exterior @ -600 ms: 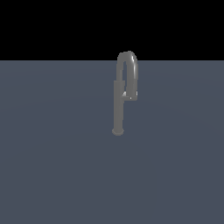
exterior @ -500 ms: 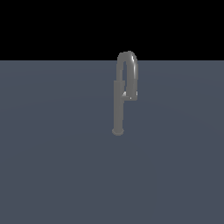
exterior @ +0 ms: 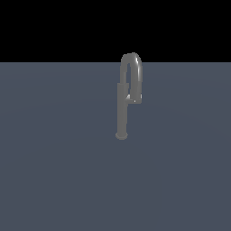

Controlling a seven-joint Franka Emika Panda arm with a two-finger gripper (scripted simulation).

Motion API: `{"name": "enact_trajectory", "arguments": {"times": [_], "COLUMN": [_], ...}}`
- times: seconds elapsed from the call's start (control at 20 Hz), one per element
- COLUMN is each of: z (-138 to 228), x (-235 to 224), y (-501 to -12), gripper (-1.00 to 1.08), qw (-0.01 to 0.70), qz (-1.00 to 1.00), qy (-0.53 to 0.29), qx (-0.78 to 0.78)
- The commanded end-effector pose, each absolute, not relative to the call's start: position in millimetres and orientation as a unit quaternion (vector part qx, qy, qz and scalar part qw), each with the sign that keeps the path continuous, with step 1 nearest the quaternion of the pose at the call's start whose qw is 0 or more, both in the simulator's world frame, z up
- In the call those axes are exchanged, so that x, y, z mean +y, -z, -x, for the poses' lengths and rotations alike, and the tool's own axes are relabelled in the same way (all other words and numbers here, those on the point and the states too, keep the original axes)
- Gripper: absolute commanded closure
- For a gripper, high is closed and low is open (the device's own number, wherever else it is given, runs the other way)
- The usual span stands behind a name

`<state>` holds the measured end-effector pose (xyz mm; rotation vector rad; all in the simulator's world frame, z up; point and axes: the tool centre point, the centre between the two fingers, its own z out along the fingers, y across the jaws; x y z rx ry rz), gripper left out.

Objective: Turn on the faucet by rotating a designated handle.

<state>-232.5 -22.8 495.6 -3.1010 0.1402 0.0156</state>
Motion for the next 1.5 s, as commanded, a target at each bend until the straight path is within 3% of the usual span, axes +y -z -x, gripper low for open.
{"name": "enact_trajectory", "arguments": {"times": [0.0, 1.45], "z": [225.9, 84.8], "x": [-22.8, -43.5], "y": [-494.5, -439.8], "gripper": [1.08, 1.08], "qw": [0.027, 0.215], "qz": [0.998, 0.92], "qy": [-0.015, -0.225], "qx": [0.053, 0.237]}}
